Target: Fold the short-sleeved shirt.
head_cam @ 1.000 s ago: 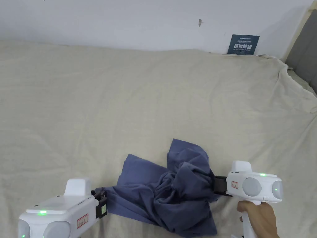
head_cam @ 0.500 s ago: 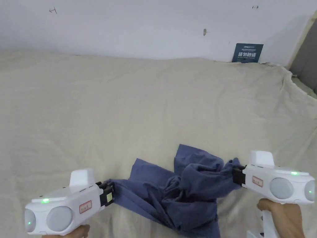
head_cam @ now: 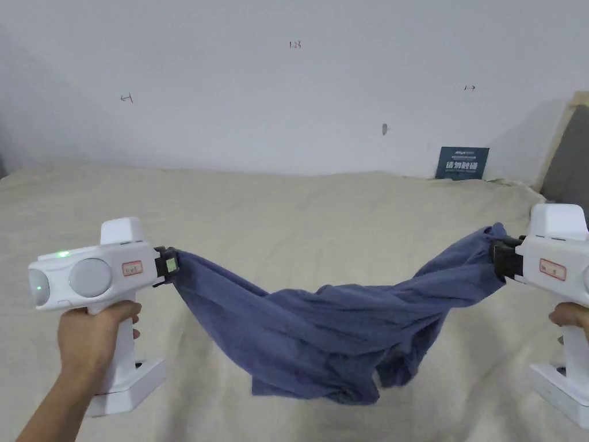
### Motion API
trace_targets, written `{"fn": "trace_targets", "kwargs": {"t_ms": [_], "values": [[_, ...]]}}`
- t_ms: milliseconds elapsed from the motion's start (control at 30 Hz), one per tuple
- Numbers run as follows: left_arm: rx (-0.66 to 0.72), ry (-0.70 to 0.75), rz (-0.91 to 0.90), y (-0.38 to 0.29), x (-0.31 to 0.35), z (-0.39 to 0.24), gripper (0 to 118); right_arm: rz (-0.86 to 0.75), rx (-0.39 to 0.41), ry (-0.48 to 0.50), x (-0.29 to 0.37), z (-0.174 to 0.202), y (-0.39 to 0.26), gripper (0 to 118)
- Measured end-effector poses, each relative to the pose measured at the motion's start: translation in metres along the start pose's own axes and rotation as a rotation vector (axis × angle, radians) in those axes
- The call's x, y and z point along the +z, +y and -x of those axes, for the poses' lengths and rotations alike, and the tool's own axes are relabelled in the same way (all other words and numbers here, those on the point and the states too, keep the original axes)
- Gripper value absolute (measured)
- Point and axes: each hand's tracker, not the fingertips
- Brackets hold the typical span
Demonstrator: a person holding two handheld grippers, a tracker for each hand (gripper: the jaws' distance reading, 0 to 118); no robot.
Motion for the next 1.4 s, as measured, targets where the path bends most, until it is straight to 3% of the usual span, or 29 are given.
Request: {"fn": "trace_targets", "kwargs": {"t_ms": [367,733,933,1400], "values": [[-0.081,0.106,-0.139,0.129,-0.021,-0.008,3,-0.092,0.008,-0.075,-0.052,-0.023,0.088,6],[-0.195,0.164,-0.198,0.180,-0.062,-0.022,3,-0.138,0.020,-0.094,-0.103,-0.006,0.123,6],[-0.192,0.163,-0.180,0.150,-0.096,-0.005,3,-0.104,-0.018,-0.095,-0.130,0.001,0.083,6],[-0.148,0.157,0.074,-0.011,-0.145,0.033,3,0.120,-0.127,-0.094,-0.161,0.000,-0.074,6]]}}
